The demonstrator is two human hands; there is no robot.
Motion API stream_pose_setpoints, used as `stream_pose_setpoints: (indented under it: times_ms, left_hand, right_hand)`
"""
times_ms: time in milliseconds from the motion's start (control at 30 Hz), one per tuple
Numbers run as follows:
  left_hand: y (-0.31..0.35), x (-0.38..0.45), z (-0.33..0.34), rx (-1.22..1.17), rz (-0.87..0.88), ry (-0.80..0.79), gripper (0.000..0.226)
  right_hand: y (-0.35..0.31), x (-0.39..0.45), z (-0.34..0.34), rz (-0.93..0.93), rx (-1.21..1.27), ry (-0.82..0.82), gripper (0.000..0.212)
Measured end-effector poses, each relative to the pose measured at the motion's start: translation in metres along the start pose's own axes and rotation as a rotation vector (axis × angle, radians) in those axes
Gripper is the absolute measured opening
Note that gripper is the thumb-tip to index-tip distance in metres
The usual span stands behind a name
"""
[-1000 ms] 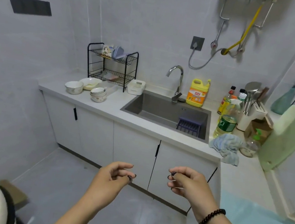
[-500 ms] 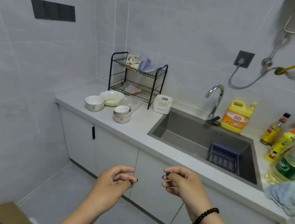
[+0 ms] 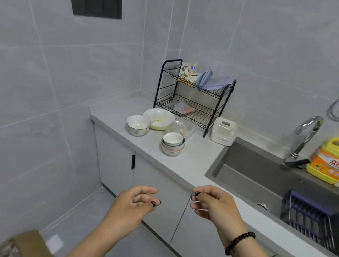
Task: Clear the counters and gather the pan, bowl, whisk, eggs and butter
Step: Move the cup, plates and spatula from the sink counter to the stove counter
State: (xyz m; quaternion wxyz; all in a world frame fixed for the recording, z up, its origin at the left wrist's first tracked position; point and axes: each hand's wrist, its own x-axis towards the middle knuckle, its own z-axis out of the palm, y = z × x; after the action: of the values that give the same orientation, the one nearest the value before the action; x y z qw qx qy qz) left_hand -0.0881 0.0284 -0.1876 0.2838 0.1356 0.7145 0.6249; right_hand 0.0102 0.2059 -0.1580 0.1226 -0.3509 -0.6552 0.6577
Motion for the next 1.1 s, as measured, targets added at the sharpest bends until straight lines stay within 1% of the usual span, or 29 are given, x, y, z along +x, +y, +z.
stream_pose_setpoints:
  times_ms: [200,333,467,600,700,933,1100]
  left_hand:
    - [0.012,0.068,-0.037,0.005,-0.024,0.087,0.026]
    - [0.028,0.138,-0.064,0.004,-0.03,0.141,0.026]
    - [0.045,0.211,-0.086,0.026,-0.046,0.158,0.026]
    - [0.057,0.266,-0.103,0.049,-0.046,0.193,0.027]
    - [0.062,0.298,-0.111,0.049,-0.066,0.174,0.029]
    - [0.07,0.394,-0.129,0.047,-0.096,0.107,0.029]
    - [0.075,0.478,-0.142,0.052,-0.114,-0.005,0.028]
  right_hand:
    - [-0.022,0.088,0.045,-0.005,-0.002,-0.097,0.016]
    - [-0.046,0.165,0.079,-0.017,0.022,-0.156,0.017]
    - [-0.075,0.244,0.107,-0.018,0.027,-0.186,0.016]
    - [-0.097,0.3,0.129,-0.003,0.035,-0.203,0.017]
    - [-0.105,0.329,0.139,0.008,0.004,-0.218,0.018]
    - [-0.111,0.393,0.145,0.068,0.012,-0.113,0.018]
    - [-0.111,0.44,0.151,0.092,0.039,0.029,0.017]
